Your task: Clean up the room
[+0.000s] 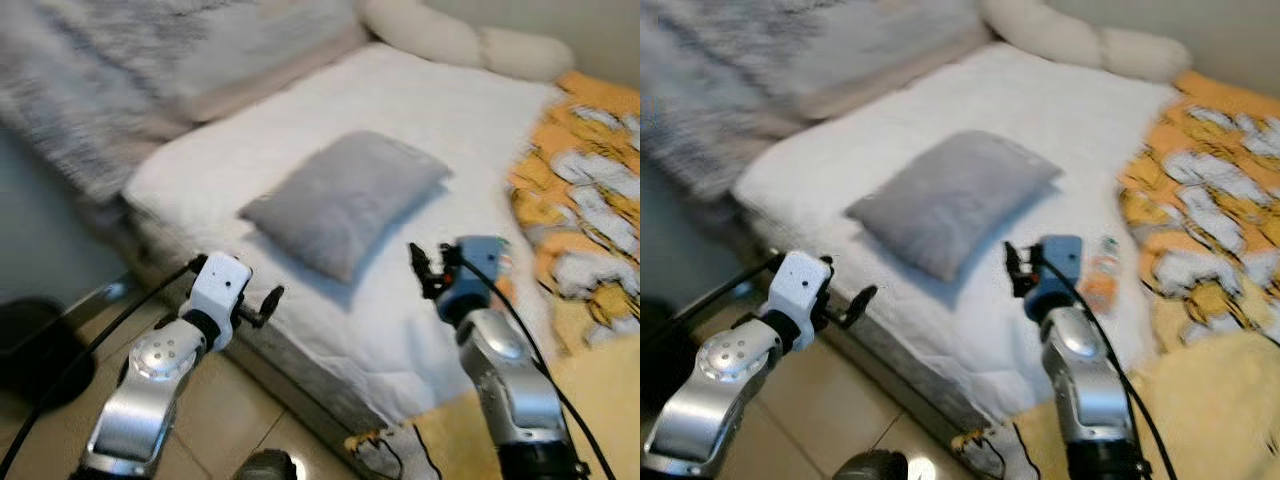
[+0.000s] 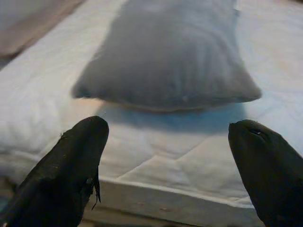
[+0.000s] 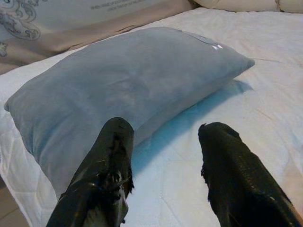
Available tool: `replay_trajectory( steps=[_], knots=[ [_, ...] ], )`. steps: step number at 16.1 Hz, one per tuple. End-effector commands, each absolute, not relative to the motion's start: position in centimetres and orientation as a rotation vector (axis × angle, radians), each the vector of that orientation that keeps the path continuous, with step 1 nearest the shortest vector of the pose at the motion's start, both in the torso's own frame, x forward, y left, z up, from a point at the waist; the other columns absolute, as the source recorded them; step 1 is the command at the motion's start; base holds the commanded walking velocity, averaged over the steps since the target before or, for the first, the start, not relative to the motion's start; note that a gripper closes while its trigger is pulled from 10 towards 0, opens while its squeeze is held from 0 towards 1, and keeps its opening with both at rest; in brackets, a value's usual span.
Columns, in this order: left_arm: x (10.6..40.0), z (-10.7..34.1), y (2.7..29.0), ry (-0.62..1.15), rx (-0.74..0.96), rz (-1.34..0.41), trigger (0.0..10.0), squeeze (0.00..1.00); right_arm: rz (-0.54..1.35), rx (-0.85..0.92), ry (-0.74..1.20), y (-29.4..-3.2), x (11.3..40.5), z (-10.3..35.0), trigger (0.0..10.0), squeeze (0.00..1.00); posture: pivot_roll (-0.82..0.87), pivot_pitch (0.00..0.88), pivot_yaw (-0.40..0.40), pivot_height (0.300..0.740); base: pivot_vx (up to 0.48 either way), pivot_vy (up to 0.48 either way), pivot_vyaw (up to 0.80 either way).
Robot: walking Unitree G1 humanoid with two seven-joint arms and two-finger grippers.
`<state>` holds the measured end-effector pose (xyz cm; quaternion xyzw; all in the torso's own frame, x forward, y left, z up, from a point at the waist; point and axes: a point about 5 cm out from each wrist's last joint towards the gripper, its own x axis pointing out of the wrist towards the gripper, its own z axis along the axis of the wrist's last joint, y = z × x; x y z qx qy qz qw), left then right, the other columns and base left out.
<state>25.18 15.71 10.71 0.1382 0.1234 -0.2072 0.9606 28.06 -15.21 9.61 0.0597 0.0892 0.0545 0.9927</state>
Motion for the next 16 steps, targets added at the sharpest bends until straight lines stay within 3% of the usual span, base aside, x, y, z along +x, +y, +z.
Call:
replay_trajectory(
  steps=[1,4,7,10,13,16],
  knots=[
    [25.3,11.1,16.2,0.238,0.285,-0.388,10.0,0.0,0.102,0.128,0.16,-15.1,28.2,10.2,10.0,0.0,0.07,0.0,0.006,0.74,0.0,0.0,0.8],
    [25.5,11.0,16.6,0.241,0.352,-0.329,10.0,0.0,0.063,0.147,0.116,-15.5,28.5,11.5,10.0,0.0,0.07,0.0,0.007,0.74,0.0,0.0,0.8],
    [25.7,10.9,16.9,0.227,0.37,-0.287,10.0,0.0,0.005,0.324,0.038,-16.8,29.1,13.1,10.0,0.0,0.06,0.0,0.009,0.74,0.0,0.0,0.8],
    [25.6,10.9,16.7,0.213,0.378,-0.284,10.0,0.0,-0.052,0.241,0.055,-17.9,29.2,13.0,10.0,0.0,0.06,0.0,0.003,0.74,0.0,0.0,0.8],
    [25.7,10.7,16.6,0.19,0.383,-0.27,10.0,0.0,-0.105,-0.014,0.128,-18.4,28.8,11.6,10.0,0.0,0.04,0.0,0.004,0.74,0.0,0.0,-0.26],
    [25.8,10.4,16.9,0.21,0.339,-0.226,10.0,0.0,-0.184,0.009,0.214,-18.7,27.4,10.1,10.0,0.0,0.04,0.0,0.0,0.74,0.0,0.0,-0.78]
  ],
)
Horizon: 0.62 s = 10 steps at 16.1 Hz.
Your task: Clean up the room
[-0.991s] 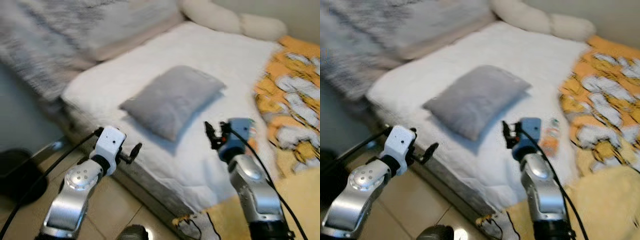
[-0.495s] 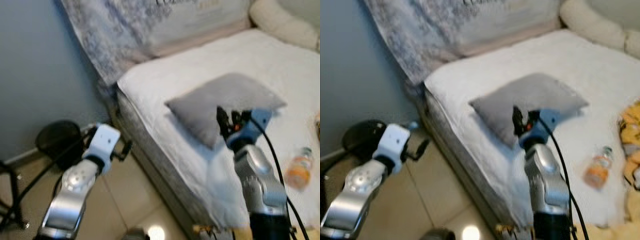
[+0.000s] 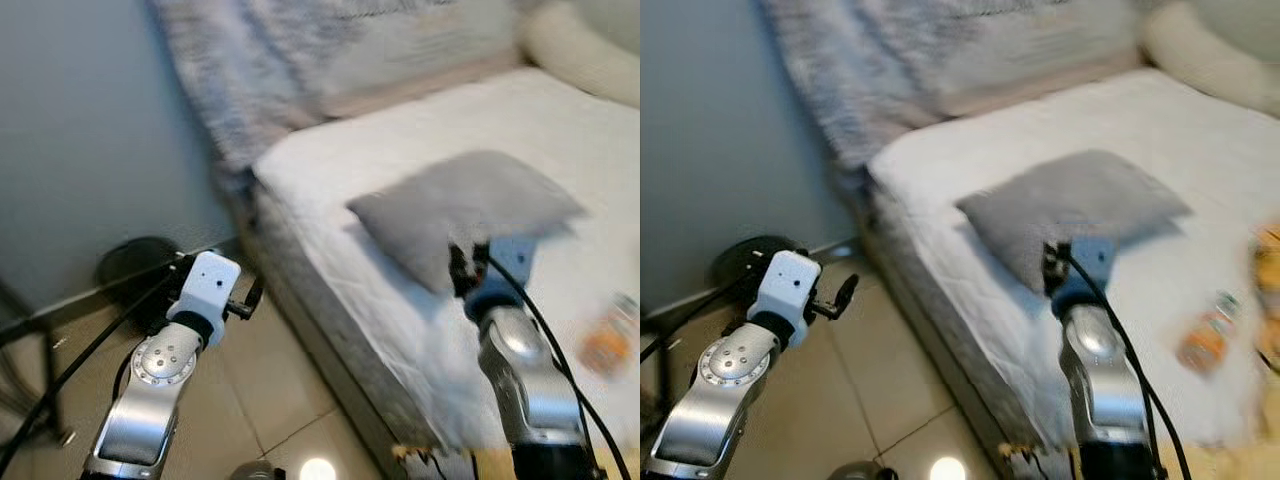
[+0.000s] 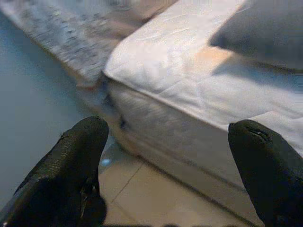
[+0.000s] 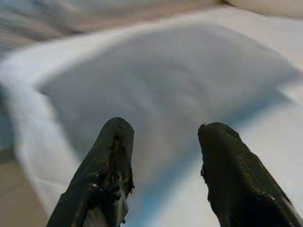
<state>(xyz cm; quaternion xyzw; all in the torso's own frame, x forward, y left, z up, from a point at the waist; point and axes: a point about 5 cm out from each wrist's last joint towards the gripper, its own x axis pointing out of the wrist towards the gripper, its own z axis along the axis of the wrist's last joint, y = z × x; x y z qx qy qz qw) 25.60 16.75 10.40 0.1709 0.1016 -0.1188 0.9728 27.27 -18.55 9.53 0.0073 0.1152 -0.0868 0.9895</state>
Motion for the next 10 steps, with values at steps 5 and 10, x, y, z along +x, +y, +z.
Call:
replay_trajectory(
  steps=[5,10],
  knots=[
    [26.4,10.5,17.0,0.178,0.338,-0.198,10.0,0.0,-0.22,0.013,0.223,-18.1,27.0,10.3,10.0,0.0,0.03,0.0,0.002,0.74,0.0,0.0,-0.79],
    [27.2,10.8,17.0,0.154,0.336,-0.173,10.0,0.0,-0.235,0.028,0.245,-18.2,27.5,10.6,10.0,0.0,0.03,0.0,0.0,0.74,0.0,0.0,-0.79]
  ],
)
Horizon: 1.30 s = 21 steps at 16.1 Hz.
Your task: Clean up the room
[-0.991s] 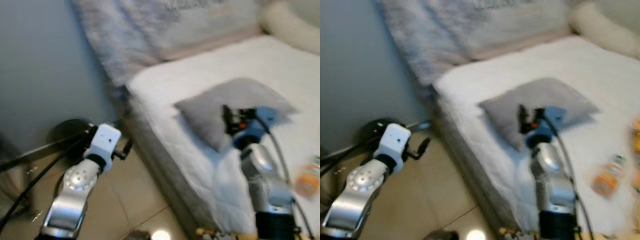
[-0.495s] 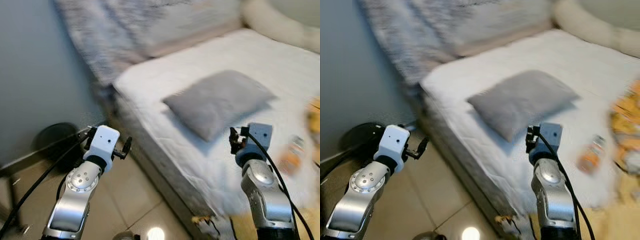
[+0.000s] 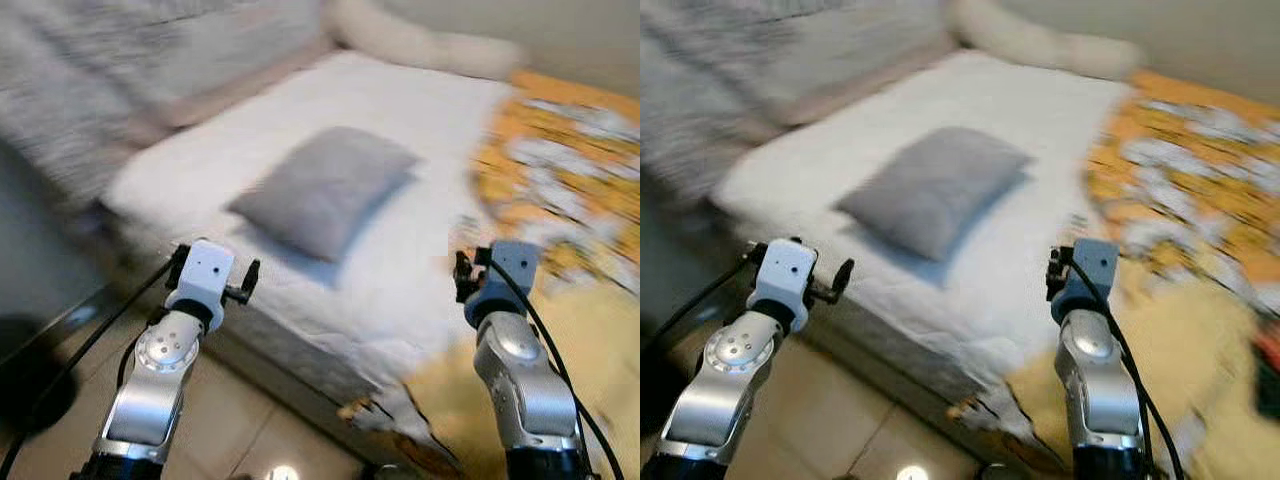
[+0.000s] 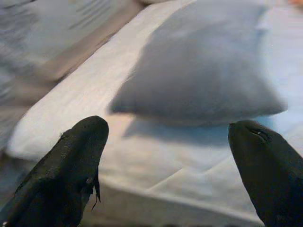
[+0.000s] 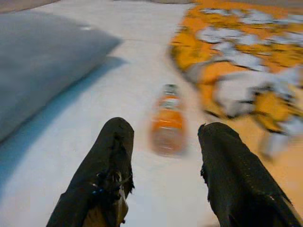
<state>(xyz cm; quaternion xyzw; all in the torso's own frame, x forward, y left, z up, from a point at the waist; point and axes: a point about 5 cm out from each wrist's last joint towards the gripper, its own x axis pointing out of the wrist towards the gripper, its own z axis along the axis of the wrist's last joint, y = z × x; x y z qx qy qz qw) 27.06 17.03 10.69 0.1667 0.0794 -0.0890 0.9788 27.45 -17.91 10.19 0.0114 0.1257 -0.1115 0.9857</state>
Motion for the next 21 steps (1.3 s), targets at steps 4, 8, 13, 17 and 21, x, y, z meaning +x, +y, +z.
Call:
replay_trajectory(
  steps=[4,8,13,17,21],
  knots=[
    [27.5,10.7,17.0,0.144,0.307,-0.169,10.0,0.0,-0.233,0.02,0.251,-18.0,27.8,10.8,10.0,0.0,0.02,0.0,-0.001,0.74,0.0,0.15,-0.79],
    [27.7,10.7,17.0,0.14,0.3,-0.172,10.0,0.0,-0.223,0.02,0.247,-17.8,27.9,11.0,10.0,0.0,0.02,0.0,0.001,0.74,0.0,0.365,-0.17],
    [28.1,10.8,17.0,0.134,0.299,-0.176,10.0,0.0,-0.225,0.021,0.251,-17.7,28.0,11.1,10.0,0.0,0.02,0.0,-0.001,0.74,0.0,0.388,0.0],
    [28.2,11.0,16.9,0.117,0.266,-0.178,10.0,0.0,-0.229,0.019,0.264,-17.8,28.0,11.0,10.0,0.0,0.02,0.0,0.001,0.74,0.0,0.208,-0.6],
    [28.4,10.7,17.1,0.133,0.19,-0.13,10.0,0.0,-0.183,-0.002,0.249,-17.6,28.3,11.2,10.0,0.0,0.02,0.0,0.005,0.74,0.069,0.0,0.0]
  ],
)
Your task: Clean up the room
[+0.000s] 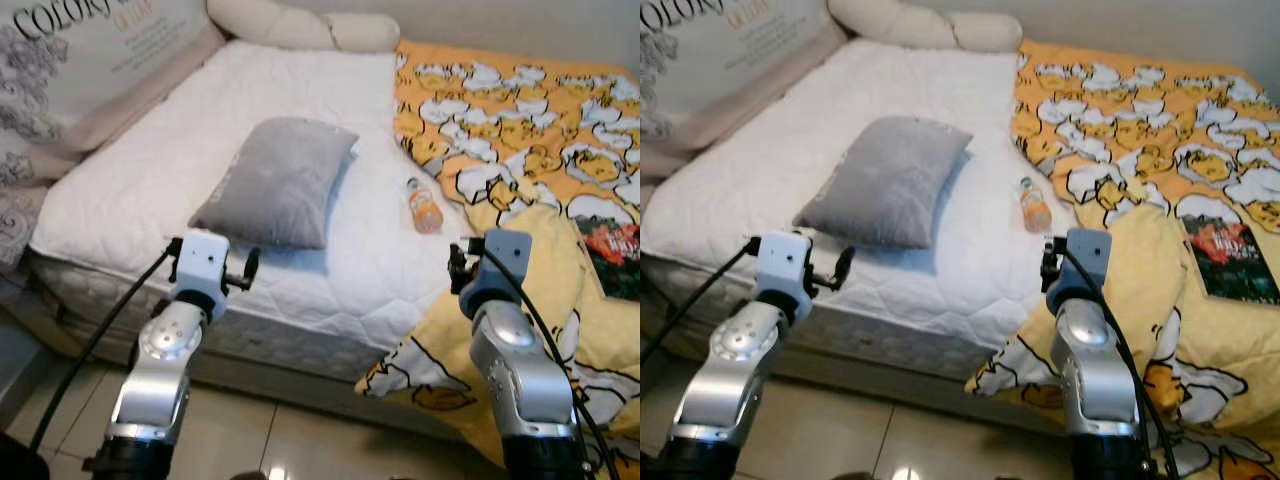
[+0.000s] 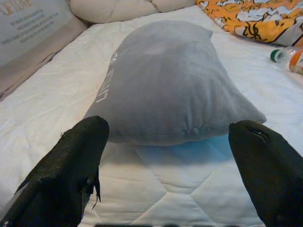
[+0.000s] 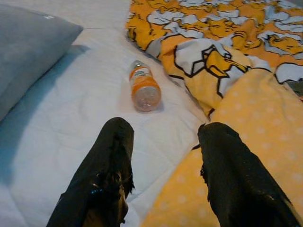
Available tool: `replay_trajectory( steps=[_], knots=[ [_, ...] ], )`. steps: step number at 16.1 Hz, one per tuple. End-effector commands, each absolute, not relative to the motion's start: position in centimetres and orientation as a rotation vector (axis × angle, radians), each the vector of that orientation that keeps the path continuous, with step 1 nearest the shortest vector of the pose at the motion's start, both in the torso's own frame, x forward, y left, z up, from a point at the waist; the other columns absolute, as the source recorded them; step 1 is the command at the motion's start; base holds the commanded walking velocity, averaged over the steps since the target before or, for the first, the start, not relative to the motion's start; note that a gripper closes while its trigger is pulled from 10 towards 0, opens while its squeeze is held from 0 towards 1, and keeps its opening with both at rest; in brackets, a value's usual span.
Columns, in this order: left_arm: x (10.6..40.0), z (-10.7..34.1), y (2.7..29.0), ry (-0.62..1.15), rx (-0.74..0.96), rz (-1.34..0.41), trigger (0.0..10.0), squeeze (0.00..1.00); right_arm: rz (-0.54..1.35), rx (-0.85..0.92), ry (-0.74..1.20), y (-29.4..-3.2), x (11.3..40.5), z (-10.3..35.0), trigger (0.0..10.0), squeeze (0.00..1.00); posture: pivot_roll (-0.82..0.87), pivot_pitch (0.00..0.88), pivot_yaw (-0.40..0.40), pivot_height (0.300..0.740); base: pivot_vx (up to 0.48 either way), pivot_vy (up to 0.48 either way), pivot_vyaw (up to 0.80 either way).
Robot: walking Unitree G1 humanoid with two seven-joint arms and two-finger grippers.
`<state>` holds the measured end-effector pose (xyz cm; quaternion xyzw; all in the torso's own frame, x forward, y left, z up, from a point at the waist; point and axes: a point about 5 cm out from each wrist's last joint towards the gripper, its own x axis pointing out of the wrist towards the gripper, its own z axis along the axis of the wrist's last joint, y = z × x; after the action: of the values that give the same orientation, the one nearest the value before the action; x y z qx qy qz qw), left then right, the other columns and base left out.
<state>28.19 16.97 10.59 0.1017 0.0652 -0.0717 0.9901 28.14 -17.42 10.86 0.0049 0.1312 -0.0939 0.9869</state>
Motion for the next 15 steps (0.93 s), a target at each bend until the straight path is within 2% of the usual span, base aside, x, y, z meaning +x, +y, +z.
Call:
replay_trajectory(
  steps=[1,15],
  knots=[
    [28.41,10.73,17.23,0.132,0.185,-0.127,10.0,0.0,-0.166,-0.006,0.249,-17.44,28.39,11.28,10.0,0.0,0.02,0.0,0.004,0.74,0.36,0.0,0.0],
    [28.38,10.66,17.34,0.14,0.192,-0.135,10.0,0.0,-0.126,-0.018,0.259,-16.92,28.46,11.12,10.0,0.0,0.02,0.0,0.004,0.74,0.407,0.0,0.0]
  ],
)
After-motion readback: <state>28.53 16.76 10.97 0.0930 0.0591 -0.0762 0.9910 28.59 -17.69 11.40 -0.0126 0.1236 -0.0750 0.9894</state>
